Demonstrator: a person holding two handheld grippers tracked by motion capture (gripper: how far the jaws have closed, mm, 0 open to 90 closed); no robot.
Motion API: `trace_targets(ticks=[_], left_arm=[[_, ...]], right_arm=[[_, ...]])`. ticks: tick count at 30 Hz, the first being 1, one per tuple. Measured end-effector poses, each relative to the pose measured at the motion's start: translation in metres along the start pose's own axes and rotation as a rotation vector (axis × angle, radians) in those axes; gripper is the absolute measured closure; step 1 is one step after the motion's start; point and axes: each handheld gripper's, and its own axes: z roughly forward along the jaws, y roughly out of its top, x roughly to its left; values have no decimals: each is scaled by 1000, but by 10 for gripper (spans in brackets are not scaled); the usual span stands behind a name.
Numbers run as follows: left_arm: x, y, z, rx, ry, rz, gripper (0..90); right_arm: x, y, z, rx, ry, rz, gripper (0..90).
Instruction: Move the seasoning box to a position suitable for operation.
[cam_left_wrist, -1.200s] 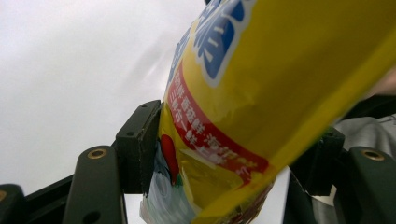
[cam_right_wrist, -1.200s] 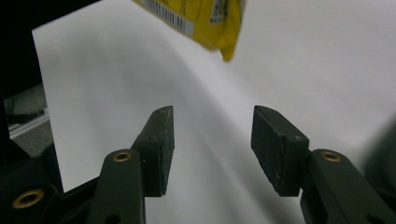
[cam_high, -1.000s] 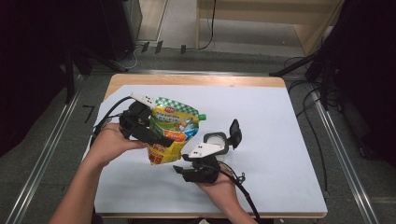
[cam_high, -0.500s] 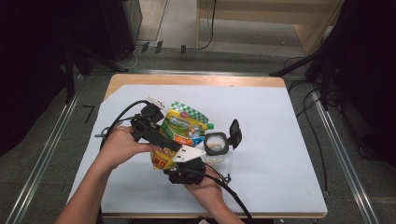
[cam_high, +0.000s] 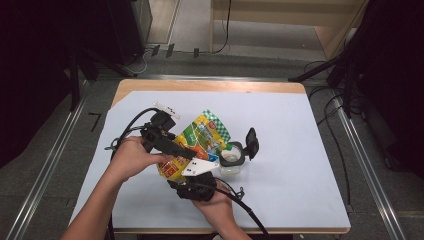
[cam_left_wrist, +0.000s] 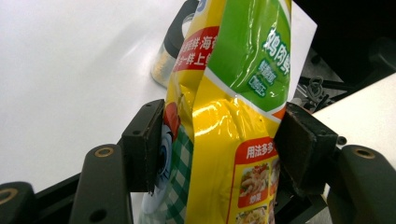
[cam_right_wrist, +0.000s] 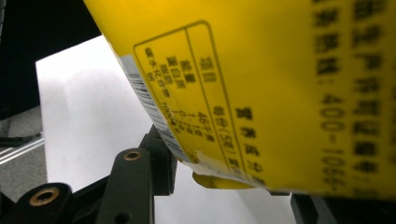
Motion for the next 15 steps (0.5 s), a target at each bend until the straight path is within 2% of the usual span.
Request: trace_targets(ticks=[3,6,11,15], left_arm=[[1,0,1,-2,-9,-6,392],[1,1,4,1,-1,-32,392],[1,2,6,4,8,-43,393],[3,2,6,0,-4,-64,393]], right_arm=[[0,0,-1,6,5,12,559],[-1,0,-1,12,13,28,554],[-2,-1,-3,16,24,49,557],[-1,-1,-4,11,27,36,565]])
